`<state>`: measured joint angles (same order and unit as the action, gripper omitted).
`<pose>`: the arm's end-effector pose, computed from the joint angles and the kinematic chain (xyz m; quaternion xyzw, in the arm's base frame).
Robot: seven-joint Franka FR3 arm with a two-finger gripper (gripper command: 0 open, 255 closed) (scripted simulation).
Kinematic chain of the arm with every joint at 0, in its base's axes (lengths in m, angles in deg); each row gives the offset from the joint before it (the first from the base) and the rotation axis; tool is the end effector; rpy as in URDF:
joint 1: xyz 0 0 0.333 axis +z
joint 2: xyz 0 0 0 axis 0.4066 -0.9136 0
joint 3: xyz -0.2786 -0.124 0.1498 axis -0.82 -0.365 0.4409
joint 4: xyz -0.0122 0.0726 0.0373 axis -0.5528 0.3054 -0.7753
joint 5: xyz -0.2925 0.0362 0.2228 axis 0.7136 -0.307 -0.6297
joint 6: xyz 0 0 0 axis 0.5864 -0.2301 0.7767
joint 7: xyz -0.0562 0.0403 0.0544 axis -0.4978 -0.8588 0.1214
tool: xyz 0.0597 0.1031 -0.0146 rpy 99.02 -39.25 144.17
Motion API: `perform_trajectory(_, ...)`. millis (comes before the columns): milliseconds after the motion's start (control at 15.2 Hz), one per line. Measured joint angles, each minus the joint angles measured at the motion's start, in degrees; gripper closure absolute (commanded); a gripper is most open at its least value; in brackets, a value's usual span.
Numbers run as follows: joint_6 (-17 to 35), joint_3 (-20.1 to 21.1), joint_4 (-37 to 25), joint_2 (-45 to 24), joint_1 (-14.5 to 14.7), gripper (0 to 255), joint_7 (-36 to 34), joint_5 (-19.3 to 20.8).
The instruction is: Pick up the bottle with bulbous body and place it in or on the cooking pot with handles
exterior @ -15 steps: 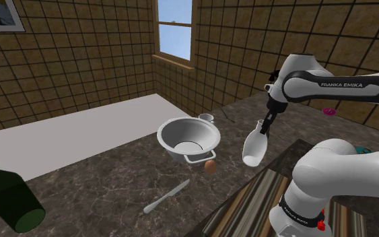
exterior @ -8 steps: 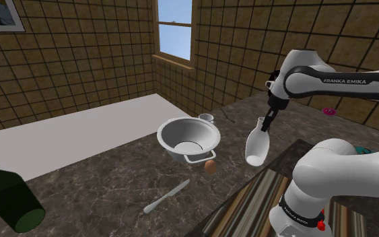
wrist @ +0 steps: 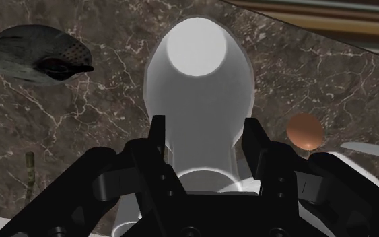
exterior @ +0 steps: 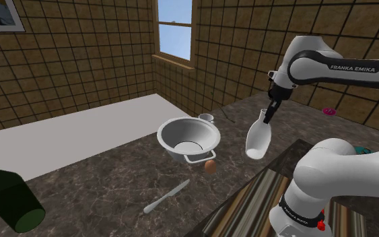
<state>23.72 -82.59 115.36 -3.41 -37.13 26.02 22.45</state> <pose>0.1660 -0.1708 0.4848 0.9981 0.0215 0.0572 0.0043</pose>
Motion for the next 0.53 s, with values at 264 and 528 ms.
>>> perform_trajectory(264,-2.7,0.9,-3.0,-0.2,0.5,255,0.0,-0.9)
perform_trajectory(528,-5.4,1.8,-6.3,-0.8,1.0,255,0.0,-1.9)
